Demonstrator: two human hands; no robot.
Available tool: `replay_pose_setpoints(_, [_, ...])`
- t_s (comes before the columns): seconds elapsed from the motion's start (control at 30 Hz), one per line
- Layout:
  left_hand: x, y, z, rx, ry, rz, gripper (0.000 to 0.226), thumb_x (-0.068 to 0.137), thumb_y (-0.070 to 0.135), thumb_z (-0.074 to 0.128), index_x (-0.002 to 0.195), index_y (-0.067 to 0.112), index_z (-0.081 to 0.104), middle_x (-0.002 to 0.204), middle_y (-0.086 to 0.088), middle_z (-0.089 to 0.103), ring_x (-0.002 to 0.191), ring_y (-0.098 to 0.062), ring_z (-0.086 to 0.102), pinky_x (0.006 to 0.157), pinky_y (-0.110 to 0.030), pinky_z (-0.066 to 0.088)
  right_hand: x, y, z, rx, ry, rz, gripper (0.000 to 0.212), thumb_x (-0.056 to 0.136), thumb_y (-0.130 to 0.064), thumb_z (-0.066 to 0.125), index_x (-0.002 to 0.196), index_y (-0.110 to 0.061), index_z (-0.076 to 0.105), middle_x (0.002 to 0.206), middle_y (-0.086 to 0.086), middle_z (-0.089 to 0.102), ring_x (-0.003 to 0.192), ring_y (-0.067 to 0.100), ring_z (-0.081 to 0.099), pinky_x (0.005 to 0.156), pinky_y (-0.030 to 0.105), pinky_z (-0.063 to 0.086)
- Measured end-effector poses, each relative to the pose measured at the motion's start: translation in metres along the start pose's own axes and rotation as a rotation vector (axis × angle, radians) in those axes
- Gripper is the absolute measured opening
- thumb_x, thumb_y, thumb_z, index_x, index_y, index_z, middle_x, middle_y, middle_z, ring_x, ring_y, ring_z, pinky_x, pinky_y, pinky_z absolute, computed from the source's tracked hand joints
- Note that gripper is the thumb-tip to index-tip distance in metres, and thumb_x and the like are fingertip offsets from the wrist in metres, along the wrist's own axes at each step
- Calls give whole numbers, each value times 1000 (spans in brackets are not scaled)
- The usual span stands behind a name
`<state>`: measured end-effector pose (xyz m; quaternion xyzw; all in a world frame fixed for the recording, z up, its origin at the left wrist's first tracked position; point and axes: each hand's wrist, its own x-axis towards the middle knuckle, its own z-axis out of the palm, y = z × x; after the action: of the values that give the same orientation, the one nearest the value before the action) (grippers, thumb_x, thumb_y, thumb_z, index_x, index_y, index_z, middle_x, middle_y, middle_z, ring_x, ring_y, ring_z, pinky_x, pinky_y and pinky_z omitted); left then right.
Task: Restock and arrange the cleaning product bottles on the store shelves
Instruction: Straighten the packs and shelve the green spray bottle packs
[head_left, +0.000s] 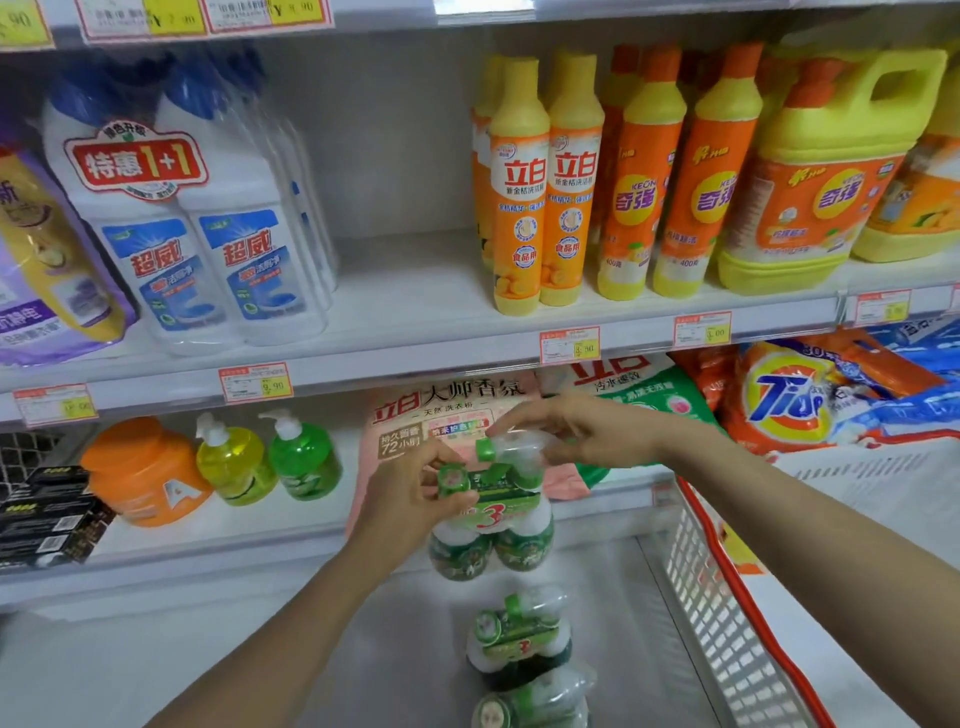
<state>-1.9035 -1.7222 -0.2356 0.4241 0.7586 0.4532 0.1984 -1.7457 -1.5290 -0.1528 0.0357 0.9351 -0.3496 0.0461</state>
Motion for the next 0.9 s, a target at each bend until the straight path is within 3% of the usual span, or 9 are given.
replay_pose_setpoints(0.1, [-1,-13,15,61,-31,-22,31,70,18,87,88,26,63,97,10,70,89,-6,68,73,-19,58,1,17,14,-31,-1,-4,54,91,3,59,138,-23,53,138,-14,54,124,1,51,100,27,46])
replay_pose_setpoints(0.27, [-6,-28,29,42,18,-43,36,68,16,88,86,32,62,90,13,70,89,-8,68,76,-24,59,2,34,31,-4,23,11,52,92,0,61,139,-21,55,135,-16,57,116,-14,50,90,9,41])
replay_pose_setpoints(0.33, [-4,-17,21,-25,83,-24,35,69,16,86,91,31,64,95,17,68,89,0,67,73,-14,55,3,34,24,124,114,25,53,92,-1,64,139,-22,53,132,-14,59,116,-6,56,95,15,46])
replay_pose_setpoints(0.43, [1,3,0,-84,196,26,35,68,34,86,98,36,69,104,11,69,88,-2,69,71,-24,59,4,33,7,307,245,15,67,86,-7,74,143,-26,45,133,-2,58,116,10,60,96,27,52])
replay_pose_setpoints(0.53, [4,26,-17,-146,300,75,31,71,23,84,95,37,69,88,17,73,78,3,68,66,-20,56,7,28,11,438,223,41,83,78,-14,83,145,-33,38,139,-8,51,122,12,56,95,32,54])
replay_pose_setpoints(0.6, [5,44,-26,-173,321,135,33,74,13,81,94,35,68,85,24,72,79,4,67,64,-12,52,12,22,21,405,231,78,75,74,-16,86,136,-33,47,128,-11,60,116,13,60,90,30,56])
replay_pose_setpoints(0.7, [8,63,-38,-251,366,218,31,76,13,80,100,29,69,90,9,75,85,-10,71,71,-16,55,21,11,25,309,373,21,52,72,-16,88,119,-23,66,114,-9,72,104,10,67,85,34,57])
replay_pose_setpoints(0.8, [10,82,-54,-327,407,304,36,78,19,76,112,20,66,103,2,72,93,-8,69,76,-17,55,22,-10,11,380,505,-42,47,74,-10,85,116,-18,68,110,-11,73,100,3,68,80,21,55])
replay_pose_setpoints(0.9, [16,94,-74,-266,440,379,46,86,27,73,128,22,54,122,7,63,114,-4,60,89,-18,51,27,-33,-5,406,615,-113,45,77,-12,83,119,-12,67,113,-7,73,106,4,67,85,20,53])
